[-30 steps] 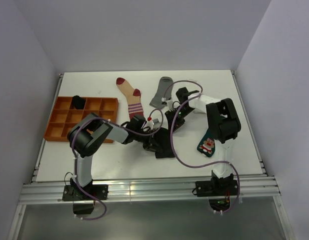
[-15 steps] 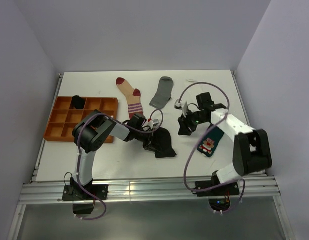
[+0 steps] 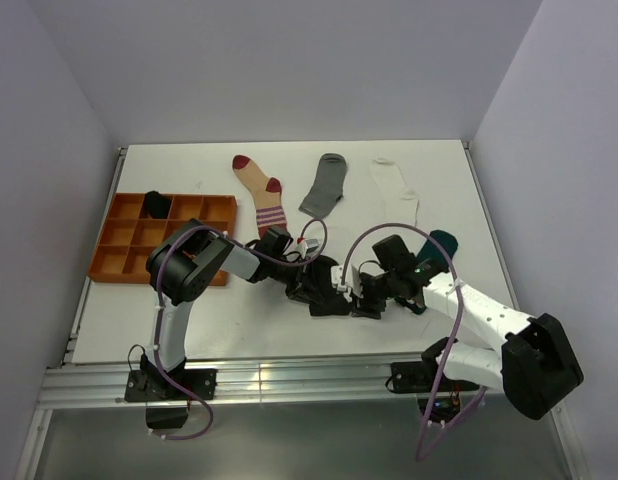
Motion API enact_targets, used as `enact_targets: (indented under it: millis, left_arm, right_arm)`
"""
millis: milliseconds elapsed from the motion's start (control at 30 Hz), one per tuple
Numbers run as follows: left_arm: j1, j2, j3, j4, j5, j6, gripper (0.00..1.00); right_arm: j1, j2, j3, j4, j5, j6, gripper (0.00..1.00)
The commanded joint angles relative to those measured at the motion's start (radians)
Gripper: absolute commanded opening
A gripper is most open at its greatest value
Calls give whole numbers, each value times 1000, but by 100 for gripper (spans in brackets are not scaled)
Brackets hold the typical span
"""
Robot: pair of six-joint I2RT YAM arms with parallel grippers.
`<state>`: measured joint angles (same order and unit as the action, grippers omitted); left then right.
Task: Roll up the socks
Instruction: Roll the sock at the center of the board.
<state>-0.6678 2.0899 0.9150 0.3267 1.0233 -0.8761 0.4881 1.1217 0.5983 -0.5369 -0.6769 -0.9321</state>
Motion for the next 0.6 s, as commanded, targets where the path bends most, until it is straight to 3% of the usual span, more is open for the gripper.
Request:
enact_targets:
  millis: [0,133,567]
  left_arm:
    - [0,87,-25,-87,-86,43,0]
    - [0,101,-21,-89,-75,37,0]
    - [20,139,24,-134,-17,37,0]
  right_arm:
    - [56,-28,-43,120,105,-2,59]
    - [176,-66,-63,178,169,27,60]
    - [306,-157,-170,293,295,81,60]
